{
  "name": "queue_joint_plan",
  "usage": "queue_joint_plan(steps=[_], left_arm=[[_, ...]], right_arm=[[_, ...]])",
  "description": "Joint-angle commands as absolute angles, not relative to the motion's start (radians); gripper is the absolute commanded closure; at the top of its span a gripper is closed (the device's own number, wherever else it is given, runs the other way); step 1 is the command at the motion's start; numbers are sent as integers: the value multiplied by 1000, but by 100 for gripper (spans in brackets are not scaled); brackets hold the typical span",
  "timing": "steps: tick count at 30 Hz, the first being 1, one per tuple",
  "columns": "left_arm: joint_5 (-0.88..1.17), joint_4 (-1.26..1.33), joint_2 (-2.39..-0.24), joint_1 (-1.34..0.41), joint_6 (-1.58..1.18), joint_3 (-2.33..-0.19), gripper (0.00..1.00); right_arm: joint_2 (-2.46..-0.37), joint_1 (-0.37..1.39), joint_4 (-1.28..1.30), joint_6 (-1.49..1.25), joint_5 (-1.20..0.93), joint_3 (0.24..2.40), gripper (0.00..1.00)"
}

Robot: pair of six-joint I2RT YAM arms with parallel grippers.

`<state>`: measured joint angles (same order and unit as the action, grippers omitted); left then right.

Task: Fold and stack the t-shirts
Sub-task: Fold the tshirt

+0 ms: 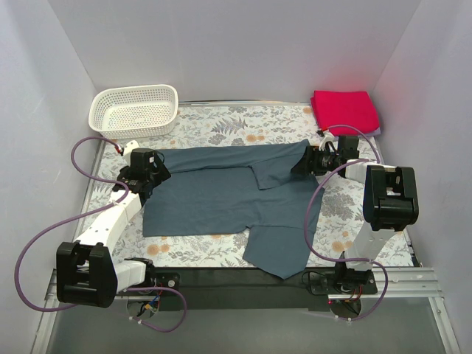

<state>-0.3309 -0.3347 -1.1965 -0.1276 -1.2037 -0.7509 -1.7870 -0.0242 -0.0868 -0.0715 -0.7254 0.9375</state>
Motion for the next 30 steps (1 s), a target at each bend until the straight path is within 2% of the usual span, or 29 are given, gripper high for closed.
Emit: queue_joint_plan(steps=[1, 11, 30], left_arm=[[-330, -322, -1175, -130, -1190, -753, 33], [-319, -321, -1175, -132, -1189, -755, 33], [-302, -316, -1177, -132, -1187, -752, 33]], right_arm=[[-1787, -20, -130, -57, -793, 974, 36], [-1756, -20, -110, -147, -798, 923, 50], [-1551, -20, 135, -241, -773, 876, 53]])
